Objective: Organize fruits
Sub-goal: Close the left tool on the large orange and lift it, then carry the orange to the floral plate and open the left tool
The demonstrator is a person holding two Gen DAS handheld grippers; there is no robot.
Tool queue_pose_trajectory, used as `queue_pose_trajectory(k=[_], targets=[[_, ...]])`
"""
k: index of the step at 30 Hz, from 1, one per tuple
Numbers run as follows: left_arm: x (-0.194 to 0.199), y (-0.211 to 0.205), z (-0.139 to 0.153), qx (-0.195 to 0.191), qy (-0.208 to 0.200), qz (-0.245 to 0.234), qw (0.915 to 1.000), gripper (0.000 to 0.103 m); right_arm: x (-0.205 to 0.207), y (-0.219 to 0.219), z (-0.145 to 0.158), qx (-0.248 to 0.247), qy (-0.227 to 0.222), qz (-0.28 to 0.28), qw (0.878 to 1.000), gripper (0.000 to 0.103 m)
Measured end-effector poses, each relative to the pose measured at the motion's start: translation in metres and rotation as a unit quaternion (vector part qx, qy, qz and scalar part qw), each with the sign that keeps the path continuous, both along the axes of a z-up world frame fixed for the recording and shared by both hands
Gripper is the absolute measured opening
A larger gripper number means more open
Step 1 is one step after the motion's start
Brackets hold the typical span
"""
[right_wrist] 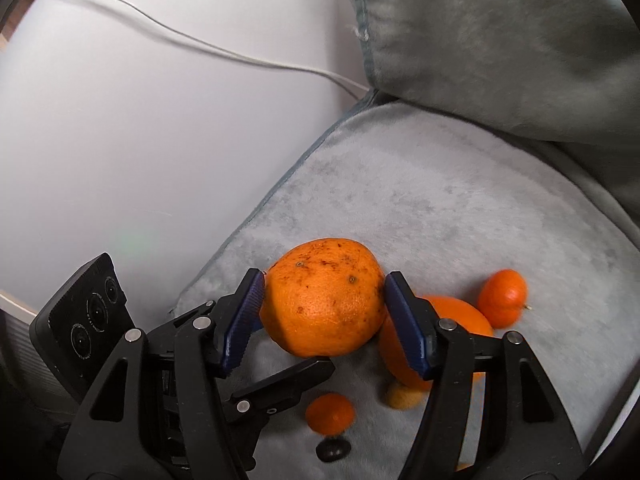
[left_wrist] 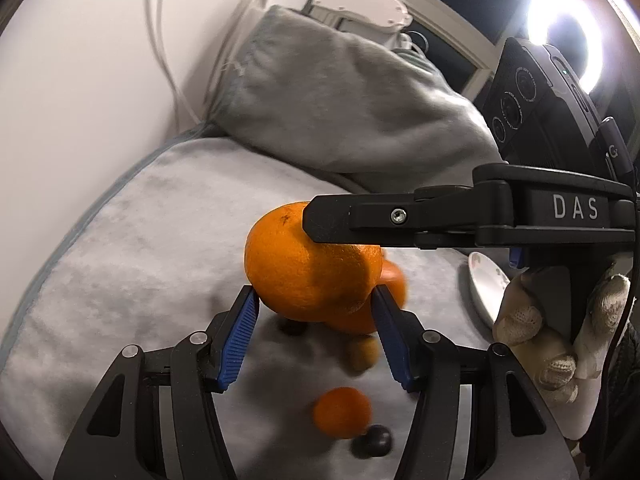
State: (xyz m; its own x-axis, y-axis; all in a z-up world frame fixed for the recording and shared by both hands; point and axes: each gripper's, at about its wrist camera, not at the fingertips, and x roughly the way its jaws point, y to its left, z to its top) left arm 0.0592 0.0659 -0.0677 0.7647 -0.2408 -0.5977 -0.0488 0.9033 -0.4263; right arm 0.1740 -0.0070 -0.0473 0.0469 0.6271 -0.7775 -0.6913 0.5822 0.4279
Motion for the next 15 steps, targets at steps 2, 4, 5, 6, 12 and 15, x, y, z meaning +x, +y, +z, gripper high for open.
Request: queue_pose_trajectory(k=[2,4,5,6,12,15], targets=[[-0.001,-0.009,0.005,0.005,-0.006,-0.007,0.9999,0.058,-0.002,-0.010,0.006,0.005,-0.004,-0.007,1.000,0.065],[0.000,-0.017,0.008,0.007,-0.010,-0.015,0.9998,0.058,-0.004,-0.022,0.010,0.009,-0.008,-0.016,1.000,0.065],[0.000,-0.022,0.010,0.008,-0.011,-0.018,0.9997,0.058,-0.004,-0.027,0.012,0.010,-0.010,-0.020,1.000,0.065],[0.000,-0.028,0.011,0.009,-0.013,-0.024,0.9996,0.058,-0.005,-0.033,0.014,0.011,-0.013,-0.024,1.000,0.065],[0.003,-0.063,0.020,0.014,-0.019,-0.059,0.9980,0.058,-0.010,-0.077,0.022,0.018,-0.025,-0.057,0.998,0.065],[0.006,-0.085,0.022,0.015,-0.022,-0.079,0.9965,0.058,-0.012,-0.108,0.025,0.021,-0.031,-0.078,0.996,0.065]])
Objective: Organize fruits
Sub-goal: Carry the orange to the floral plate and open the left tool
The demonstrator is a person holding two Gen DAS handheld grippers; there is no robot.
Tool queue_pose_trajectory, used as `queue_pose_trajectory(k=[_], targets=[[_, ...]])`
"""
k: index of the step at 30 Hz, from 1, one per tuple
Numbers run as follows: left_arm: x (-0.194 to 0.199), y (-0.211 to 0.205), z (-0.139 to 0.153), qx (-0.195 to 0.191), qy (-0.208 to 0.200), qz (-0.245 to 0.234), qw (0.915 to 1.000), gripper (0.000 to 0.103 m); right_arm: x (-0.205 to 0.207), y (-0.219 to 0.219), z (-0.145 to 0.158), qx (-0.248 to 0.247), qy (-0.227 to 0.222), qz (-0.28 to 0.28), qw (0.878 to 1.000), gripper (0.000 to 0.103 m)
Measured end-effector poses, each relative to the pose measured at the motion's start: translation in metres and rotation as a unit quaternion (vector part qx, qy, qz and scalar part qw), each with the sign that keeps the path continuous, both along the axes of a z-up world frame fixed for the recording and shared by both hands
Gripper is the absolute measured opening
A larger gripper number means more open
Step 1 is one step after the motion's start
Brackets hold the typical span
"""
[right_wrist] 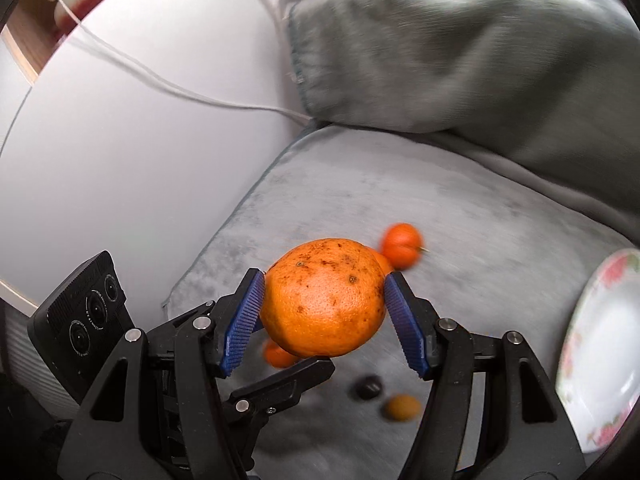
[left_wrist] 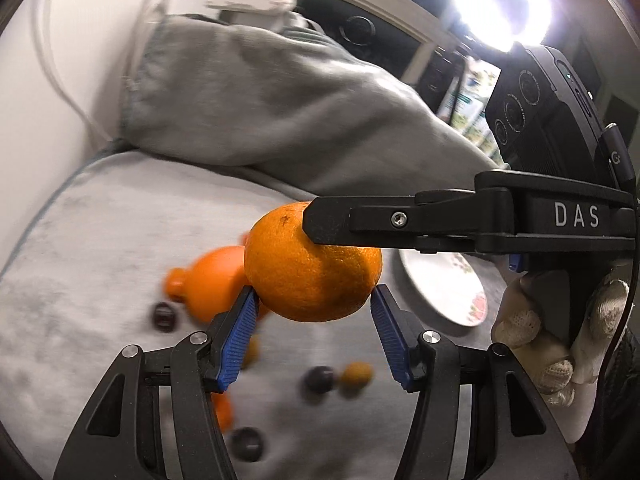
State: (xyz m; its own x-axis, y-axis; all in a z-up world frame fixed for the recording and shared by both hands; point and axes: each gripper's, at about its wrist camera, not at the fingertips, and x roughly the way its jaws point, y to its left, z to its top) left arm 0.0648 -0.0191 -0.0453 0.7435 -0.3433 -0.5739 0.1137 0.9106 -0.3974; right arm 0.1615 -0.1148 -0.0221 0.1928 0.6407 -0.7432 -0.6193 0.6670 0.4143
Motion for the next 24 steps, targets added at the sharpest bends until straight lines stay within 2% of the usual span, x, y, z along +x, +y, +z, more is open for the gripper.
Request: queue_pose_trajectory(k=[17,24], targets=[[0.023,-0.124,-0.003,0.014,0.008,-0.121,0.9925,0.058,0.005,-0.152,-0.003,0.019,0.003,-0.125,0.992,0.065],[0.038,-0.152,-0.016,0.016,0.030,-0.145,0.9888,0.058,0.013,-0.198,-0.025,0.043,0.032,-0.166,0.985,0.065]])
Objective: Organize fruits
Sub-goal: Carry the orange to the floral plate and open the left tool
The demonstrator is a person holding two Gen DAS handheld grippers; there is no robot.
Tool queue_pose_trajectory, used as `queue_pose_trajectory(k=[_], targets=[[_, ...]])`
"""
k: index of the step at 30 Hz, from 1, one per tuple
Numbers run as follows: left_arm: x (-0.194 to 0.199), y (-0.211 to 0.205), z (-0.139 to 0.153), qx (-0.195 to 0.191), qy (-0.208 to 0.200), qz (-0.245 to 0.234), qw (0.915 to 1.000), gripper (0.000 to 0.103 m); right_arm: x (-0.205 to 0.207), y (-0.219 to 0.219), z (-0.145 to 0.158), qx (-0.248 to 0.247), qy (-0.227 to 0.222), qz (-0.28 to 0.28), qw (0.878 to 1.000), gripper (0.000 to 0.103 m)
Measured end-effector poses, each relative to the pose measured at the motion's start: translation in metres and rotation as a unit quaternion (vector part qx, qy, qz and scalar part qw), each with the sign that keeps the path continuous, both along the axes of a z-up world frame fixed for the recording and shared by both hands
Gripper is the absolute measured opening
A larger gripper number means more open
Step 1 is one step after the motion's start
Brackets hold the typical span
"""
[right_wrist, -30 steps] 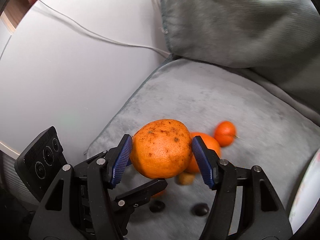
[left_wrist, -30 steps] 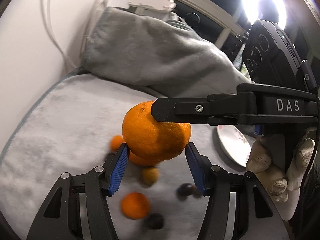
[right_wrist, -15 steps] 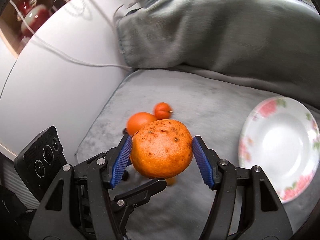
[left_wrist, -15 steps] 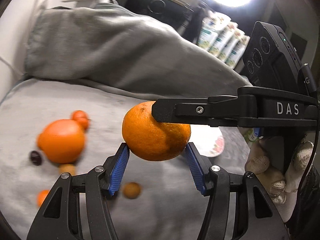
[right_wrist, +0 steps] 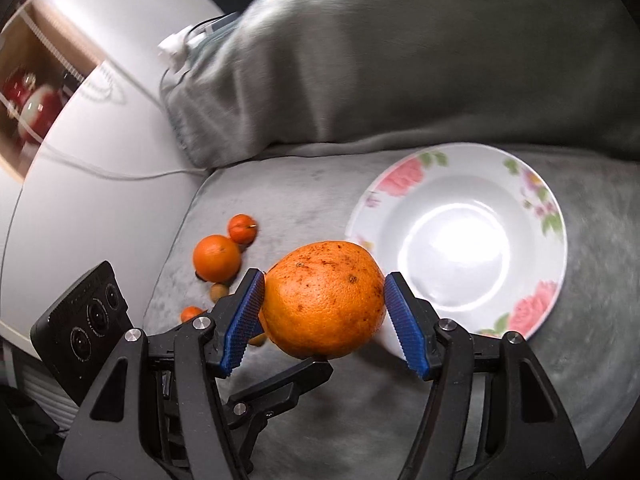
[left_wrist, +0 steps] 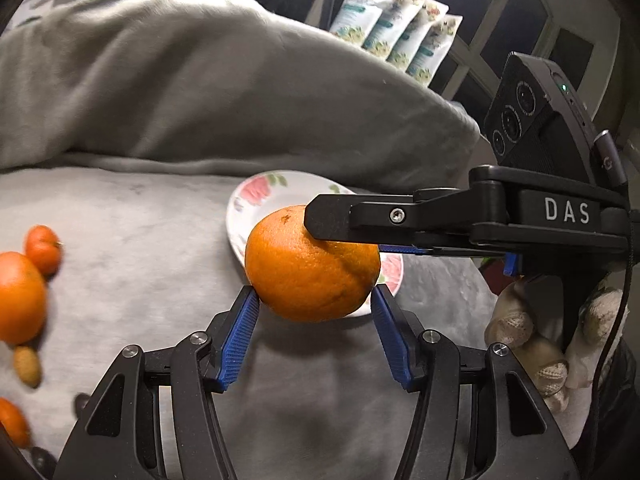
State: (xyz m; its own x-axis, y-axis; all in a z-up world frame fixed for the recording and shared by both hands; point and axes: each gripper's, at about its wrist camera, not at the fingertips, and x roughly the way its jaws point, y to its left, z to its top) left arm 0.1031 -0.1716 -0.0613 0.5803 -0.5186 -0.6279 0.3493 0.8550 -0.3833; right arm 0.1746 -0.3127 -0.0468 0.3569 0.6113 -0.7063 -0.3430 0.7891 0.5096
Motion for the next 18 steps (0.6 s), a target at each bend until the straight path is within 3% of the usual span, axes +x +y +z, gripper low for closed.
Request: queue_pose_trajectory(k=[6,10,13,18], targets=[[0.009,-0.016,-0.008,0.007,0.014,-0.011,0.9998,0.057,0.002,-0.019,-0.015,0.006,0.014,-0.017,1.000,0.065],[0.008,-0.020,-0.003,0.015,-0.001,-0.014,0.9998,0.055,0.004,-0.029,-0.011,0.014,0.005,-0.037,0.999,0.066],[0.002,-0.013,0.004,0.018,-0.015,-0.007,0.9997,0.055,0.002,-0.039,0.002,-0.001,-0.025,-0.063,0.998,0.082],[-0.004,-0.003,0.008,0.023,-0.019,-0.009,0.9995,0.057,-0.005,-0.052,0.016,0.001,-0.059,-0.084,0.995,0.086]])
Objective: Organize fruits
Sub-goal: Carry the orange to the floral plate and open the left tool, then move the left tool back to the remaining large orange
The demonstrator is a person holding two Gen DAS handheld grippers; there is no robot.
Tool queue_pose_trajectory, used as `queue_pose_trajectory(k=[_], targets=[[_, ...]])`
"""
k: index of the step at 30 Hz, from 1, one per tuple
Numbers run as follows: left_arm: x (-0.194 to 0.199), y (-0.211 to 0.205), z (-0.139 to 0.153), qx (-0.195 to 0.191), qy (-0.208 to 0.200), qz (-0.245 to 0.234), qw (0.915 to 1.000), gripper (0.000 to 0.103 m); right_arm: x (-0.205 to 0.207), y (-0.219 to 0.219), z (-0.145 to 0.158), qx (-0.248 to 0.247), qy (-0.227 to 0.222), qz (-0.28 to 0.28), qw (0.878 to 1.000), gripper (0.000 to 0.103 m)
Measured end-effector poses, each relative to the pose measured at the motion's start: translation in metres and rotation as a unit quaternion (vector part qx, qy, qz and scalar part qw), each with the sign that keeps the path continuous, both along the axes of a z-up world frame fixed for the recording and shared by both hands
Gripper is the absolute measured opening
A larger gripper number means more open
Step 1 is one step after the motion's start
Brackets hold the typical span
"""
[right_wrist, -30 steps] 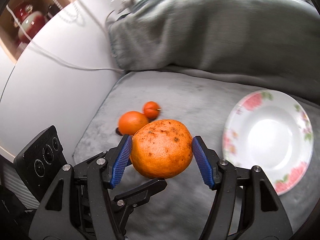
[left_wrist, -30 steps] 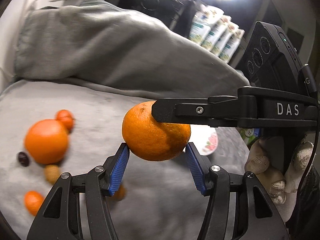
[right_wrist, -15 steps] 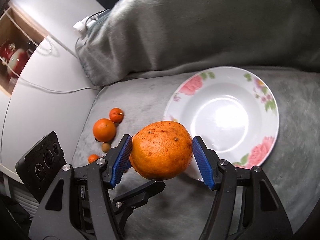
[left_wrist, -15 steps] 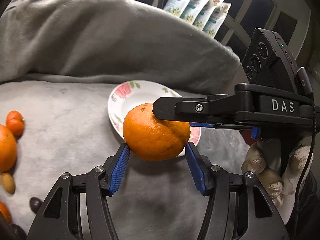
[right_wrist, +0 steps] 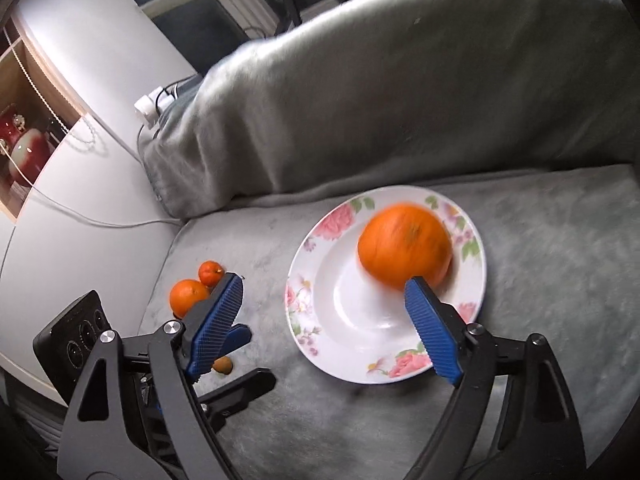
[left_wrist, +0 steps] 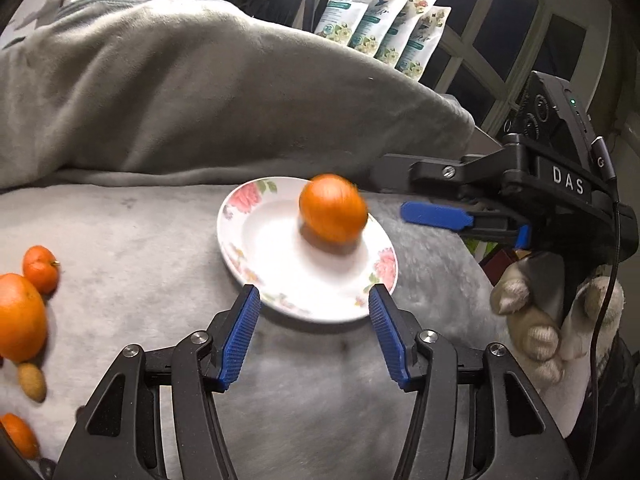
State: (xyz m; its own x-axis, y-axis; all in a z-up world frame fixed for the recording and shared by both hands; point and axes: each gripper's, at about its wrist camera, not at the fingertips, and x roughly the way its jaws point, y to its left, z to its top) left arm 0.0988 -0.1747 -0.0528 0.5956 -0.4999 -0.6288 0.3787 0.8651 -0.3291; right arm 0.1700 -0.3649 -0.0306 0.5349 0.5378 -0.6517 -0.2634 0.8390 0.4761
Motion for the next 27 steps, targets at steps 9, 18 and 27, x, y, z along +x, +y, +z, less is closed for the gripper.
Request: queue_pose_trajectory(k=[9,18,27], targets=[[-0.016,0.015,0.004,0.008,-0.012,0.000,0.9999,0.057,-0.014,-0.013,0.008,0.006,-0.023,-0.028,0.999,0.086],[-0.025,0.043,0.004,0.002,-0.014,0.022,0.9997,0.059,-0.025,0.001,0.005,-0.001,-0.025,-0.015,1.000,0.086],[-0.036,0.102,0.006,0.025,-0.014,0.070,0.9971,0.062,-0.028,0.035,0.005,-0.001,-0.021,0.021,1.000,0.086]])
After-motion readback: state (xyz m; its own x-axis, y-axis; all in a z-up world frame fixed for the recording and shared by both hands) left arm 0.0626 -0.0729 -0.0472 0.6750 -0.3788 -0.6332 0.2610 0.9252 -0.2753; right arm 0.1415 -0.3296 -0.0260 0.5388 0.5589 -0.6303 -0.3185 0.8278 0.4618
